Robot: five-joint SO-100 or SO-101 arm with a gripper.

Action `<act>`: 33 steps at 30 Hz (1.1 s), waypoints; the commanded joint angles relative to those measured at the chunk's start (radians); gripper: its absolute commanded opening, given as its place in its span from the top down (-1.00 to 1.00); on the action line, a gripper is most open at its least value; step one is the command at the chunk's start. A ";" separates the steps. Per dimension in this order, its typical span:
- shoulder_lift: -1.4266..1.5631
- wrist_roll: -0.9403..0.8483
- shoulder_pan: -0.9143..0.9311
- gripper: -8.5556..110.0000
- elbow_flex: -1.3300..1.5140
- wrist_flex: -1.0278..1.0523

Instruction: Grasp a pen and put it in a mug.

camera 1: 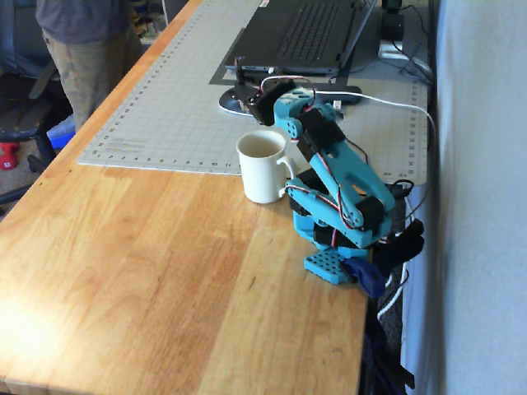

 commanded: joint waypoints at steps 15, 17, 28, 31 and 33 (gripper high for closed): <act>0.052 0.003 0.009 0.84 -0.120 0.535; 0.052 0.003 0.009 0.84 -0.120 0.592; 0.044 -0.012 0.008 0.83 -0.143 0.419; 0.041 -0.012 0.009 0.79 -0.144 0.273; 0.035 -0.012 0.009 0.75 -0.144 0.252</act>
